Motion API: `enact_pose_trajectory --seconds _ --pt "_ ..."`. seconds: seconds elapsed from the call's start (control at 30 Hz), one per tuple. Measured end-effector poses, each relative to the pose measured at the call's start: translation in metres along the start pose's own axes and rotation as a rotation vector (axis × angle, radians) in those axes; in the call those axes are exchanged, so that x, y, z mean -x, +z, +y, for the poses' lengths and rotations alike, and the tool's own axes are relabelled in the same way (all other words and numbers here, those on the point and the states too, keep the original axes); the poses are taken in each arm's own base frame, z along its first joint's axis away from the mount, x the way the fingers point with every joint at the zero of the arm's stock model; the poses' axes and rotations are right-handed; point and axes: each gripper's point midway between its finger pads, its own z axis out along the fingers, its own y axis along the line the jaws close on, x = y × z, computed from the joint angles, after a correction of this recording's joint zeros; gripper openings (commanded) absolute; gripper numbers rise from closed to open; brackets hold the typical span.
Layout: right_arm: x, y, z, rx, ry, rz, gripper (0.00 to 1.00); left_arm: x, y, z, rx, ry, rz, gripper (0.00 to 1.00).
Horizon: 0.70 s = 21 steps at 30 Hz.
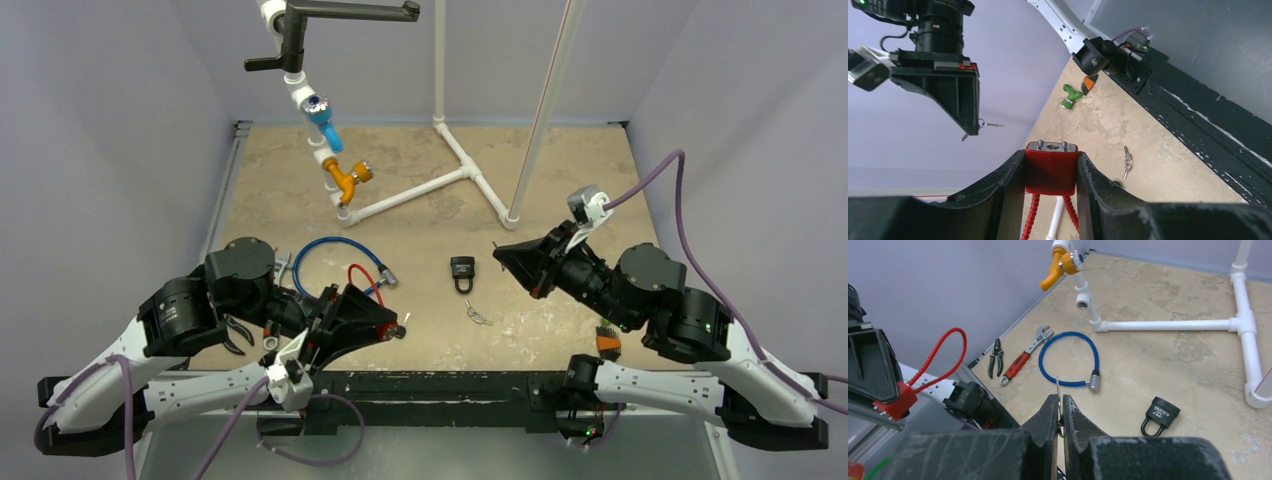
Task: Unlock with the key
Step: Pick up the lock from the center of the board.
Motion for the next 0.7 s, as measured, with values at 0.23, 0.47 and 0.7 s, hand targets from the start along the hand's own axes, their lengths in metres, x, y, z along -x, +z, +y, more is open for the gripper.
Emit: enact_pose_trajectory --seconds 0.23,0.47,0.7 --pt "-0.018 0.020 0.018 0.079 -0.039 0.059 0.00 0.015 -0.011 0.010 0.070 0.079 -0.027 0.00" --pt "-0.023 0.026 0.028 0.125 -0.059 0.082 0.00 0.026 -0.017 0.013 0.100 0.133 -0.057 0.00" --pt "-0.022 0.026 0.032 0.147 -0.064 0.074 0.00 0.031 -0.016 0.012 0.095 0.252 -0.086 0.00"
